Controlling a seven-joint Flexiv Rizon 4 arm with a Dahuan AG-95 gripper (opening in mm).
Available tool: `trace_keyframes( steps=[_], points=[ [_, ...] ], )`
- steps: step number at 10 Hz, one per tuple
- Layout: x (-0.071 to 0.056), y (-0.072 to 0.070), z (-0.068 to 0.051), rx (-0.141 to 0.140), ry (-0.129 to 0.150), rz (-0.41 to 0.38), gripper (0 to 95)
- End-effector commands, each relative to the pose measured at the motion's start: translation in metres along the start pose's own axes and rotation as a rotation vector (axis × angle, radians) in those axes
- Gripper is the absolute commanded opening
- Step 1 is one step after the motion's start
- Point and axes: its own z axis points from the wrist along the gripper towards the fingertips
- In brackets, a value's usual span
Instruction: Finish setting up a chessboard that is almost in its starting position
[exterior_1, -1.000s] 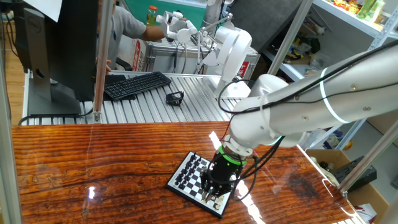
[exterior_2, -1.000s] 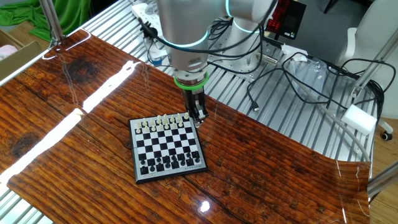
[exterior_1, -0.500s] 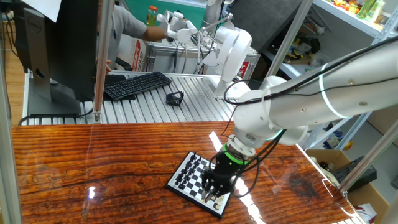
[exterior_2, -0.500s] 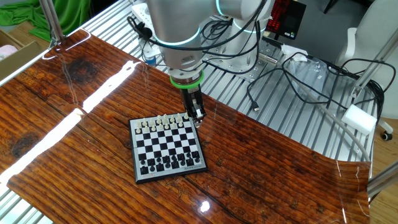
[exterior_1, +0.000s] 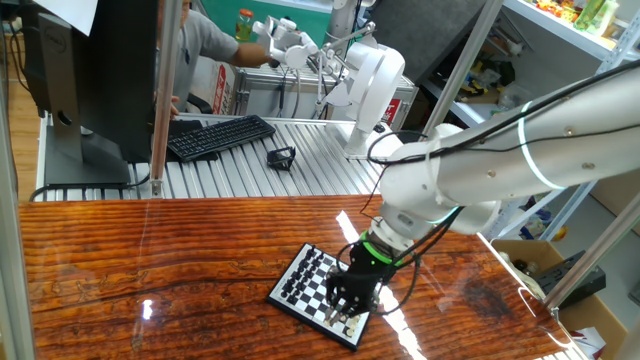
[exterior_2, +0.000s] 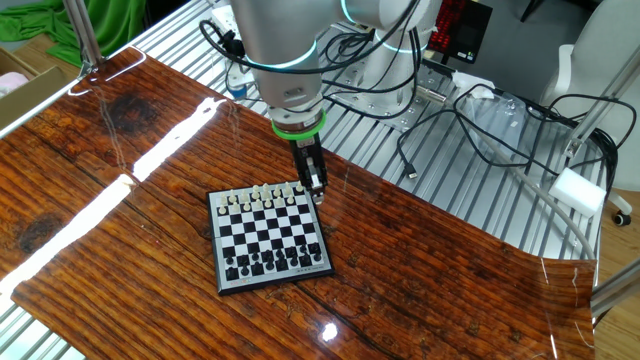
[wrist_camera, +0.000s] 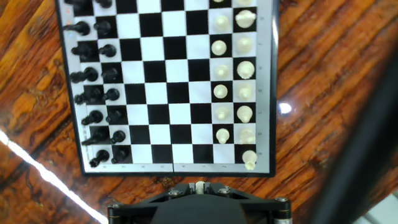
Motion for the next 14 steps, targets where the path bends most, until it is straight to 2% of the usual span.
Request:
trace_keyframes(
  steps=[1,5,7,14],
  points=[
    [0.0005,0.0000,-0.0013,0.003,0.004,0.111,0.0],
    [0.0005,0.0000,-0.0013,0.027,0.004,0.138,0.0],
    [0.0005,0.0000,-0.0013,0.037,-0.011,0.161,0.0],
    [0.0005,0.0000,-0.0013,0.082,-0.099,0.287,0.0]
  ],
)
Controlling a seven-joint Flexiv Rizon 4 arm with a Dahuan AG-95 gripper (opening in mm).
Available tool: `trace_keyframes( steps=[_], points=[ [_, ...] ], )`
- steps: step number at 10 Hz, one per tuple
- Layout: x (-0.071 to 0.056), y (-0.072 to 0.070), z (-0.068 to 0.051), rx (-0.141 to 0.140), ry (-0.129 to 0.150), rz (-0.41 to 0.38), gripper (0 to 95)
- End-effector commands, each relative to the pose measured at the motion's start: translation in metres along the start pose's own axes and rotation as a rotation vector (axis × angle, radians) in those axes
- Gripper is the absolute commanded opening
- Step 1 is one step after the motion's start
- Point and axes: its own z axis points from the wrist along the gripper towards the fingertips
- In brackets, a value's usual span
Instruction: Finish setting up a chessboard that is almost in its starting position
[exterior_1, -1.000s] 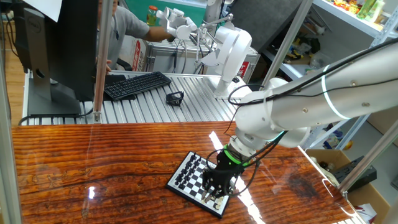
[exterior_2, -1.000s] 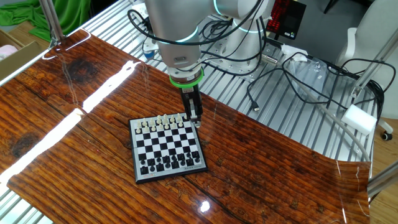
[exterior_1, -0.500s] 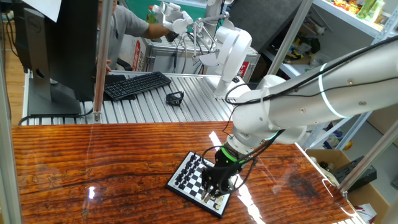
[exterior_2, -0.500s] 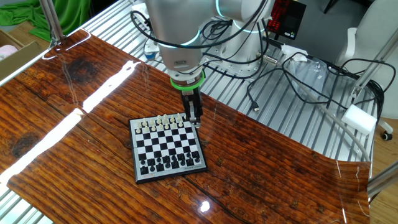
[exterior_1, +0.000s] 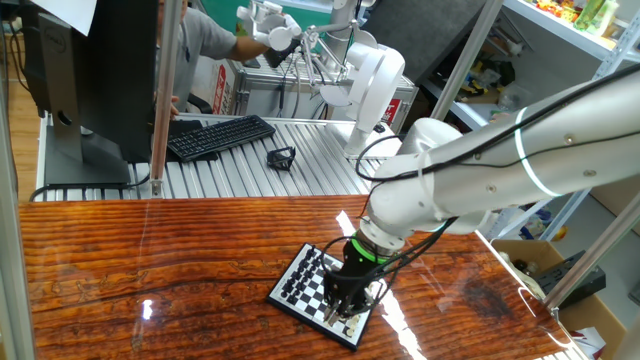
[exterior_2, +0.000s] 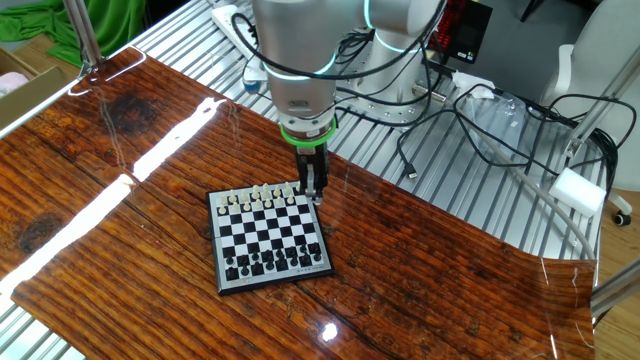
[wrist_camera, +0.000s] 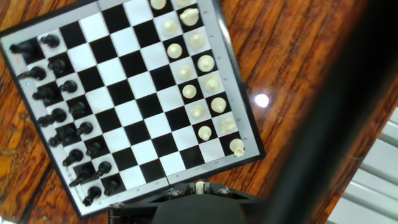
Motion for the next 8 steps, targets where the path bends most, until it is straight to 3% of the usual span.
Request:
trace_keyframes(
  steps=[1,8],
  points=[
    [-0.0005,-0.0009,-0.0003,0.006,-0.029,0.026,0.0],
    [-0.0006,-0.0009,-0.0001,0.036,-0.042,-0.024,0.0]
  ],
)
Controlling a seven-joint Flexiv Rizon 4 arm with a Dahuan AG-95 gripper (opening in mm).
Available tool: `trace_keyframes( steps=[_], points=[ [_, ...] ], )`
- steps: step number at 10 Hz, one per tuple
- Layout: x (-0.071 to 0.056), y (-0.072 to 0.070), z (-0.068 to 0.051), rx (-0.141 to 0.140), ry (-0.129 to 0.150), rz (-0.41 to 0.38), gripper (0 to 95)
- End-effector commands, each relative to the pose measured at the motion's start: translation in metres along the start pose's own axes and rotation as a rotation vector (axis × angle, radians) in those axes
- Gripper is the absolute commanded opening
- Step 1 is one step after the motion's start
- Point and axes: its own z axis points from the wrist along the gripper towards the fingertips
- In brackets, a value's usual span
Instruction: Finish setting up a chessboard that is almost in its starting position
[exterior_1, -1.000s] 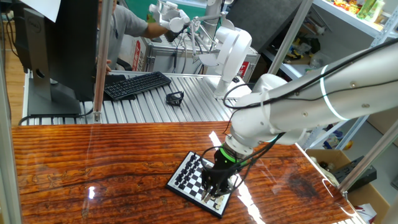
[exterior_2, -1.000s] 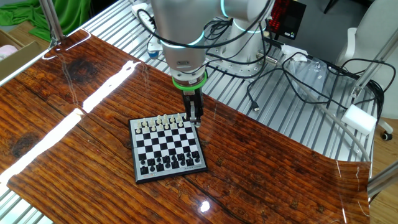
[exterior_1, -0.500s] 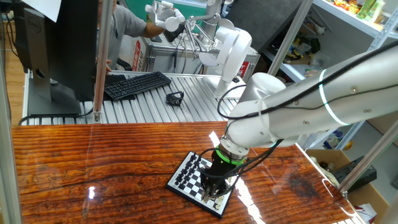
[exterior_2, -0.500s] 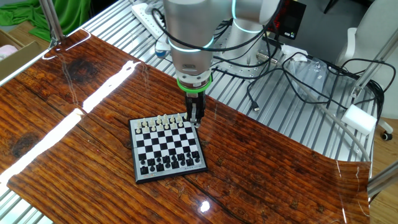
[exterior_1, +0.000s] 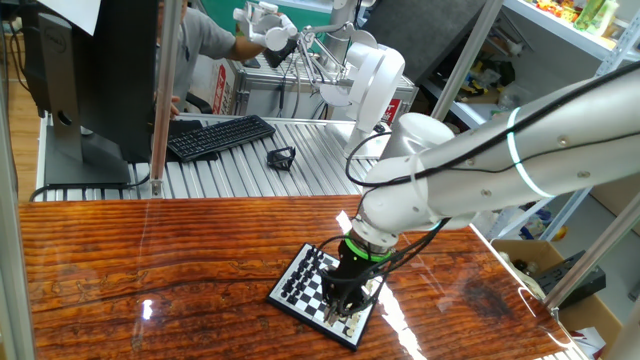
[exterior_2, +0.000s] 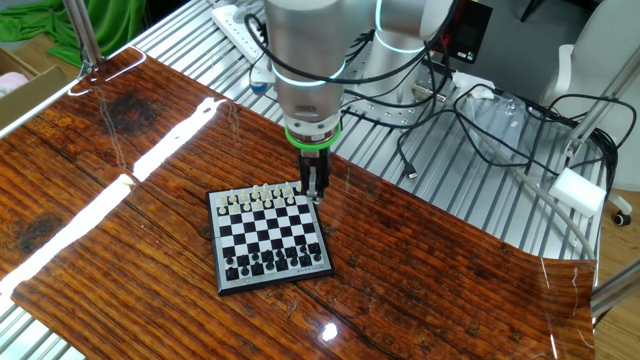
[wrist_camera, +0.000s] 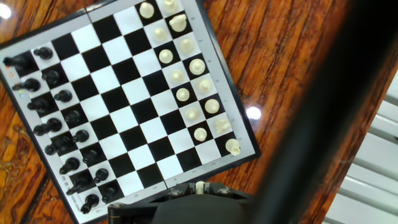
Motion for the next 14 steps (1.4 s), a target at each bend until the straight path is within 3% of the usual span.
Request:
trace_keyframes(
  steps=[1,5,9,14],
  points=[
    [0.000,-0.001,0.000,-0.001,-0.008,-0.014,0.0],
    [-0.002,-0.002,0.002,0.022,-0.028,-0.046,0.0],
    [-0.010,-0.009,0.004,0.017,-0.028,-0.102,0.0],
    [-0.007,-0.018,0.007,0.019,-0.049,-0.132,0.0]
  ],
)
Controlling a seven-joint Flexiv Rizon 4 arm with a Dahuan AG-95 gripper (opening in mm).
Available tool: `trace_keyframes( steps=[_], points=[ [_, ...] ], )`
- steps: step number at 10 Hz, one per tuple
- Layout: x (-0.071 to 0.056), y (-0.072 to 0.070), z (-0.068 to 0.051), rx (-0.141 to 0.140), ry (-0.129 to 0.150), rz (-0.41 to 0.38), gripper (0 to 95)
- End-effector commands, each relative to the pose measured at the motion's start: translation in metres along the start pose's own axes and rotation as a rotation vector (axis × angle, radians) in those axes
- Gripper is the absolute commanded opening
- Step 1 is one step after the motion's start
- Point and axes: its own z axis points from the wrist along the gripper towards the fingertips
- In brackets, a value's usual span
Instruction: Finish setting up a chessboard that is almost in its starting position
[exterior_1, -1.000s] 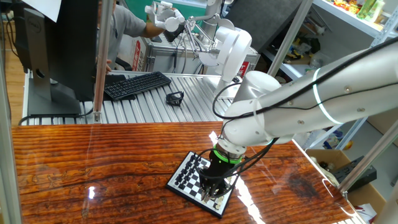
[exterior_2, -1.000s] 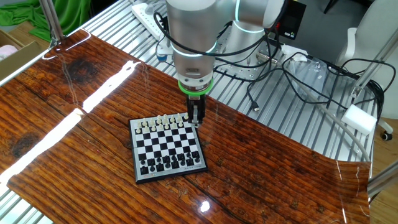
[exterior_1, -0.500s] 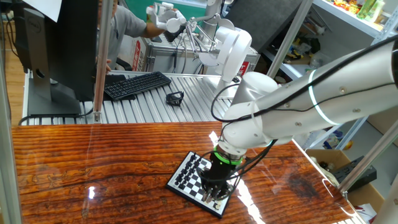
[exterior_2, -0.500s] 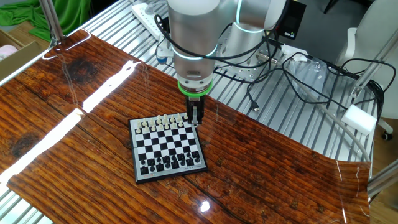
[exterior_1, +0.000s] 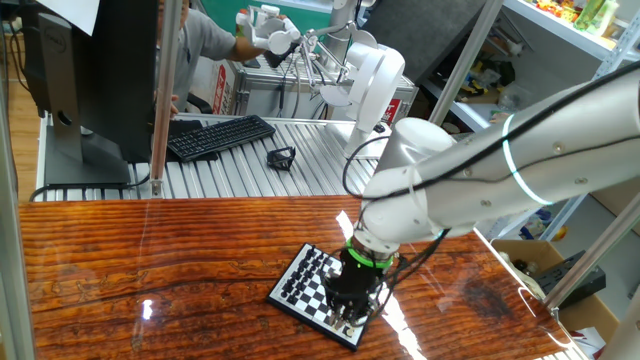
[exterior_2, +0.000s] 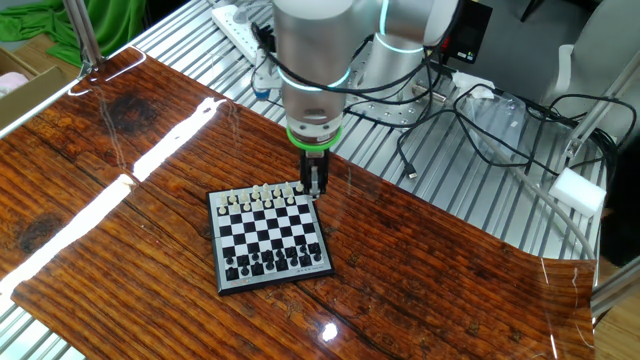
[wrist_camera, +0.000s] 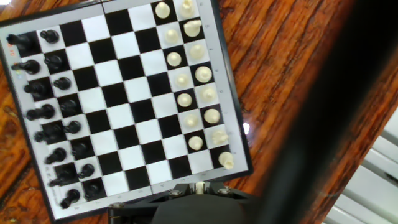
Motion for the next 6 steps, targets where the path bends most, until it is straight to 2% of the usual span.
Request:
trace_keyframes(
  steps=[1,5,6],
  points=[
    [-0.0012,-0.0019,-0.0010,-0.002,0.005,-0.013,0.0],
    [-0.0053,-0.0058,-0.0006,-0.015,-0.005,0.030,0.0],
    [-0.0071,-0.0074,-0.0009,-0.024,-0.011,0.079,0.0]
  ],
)
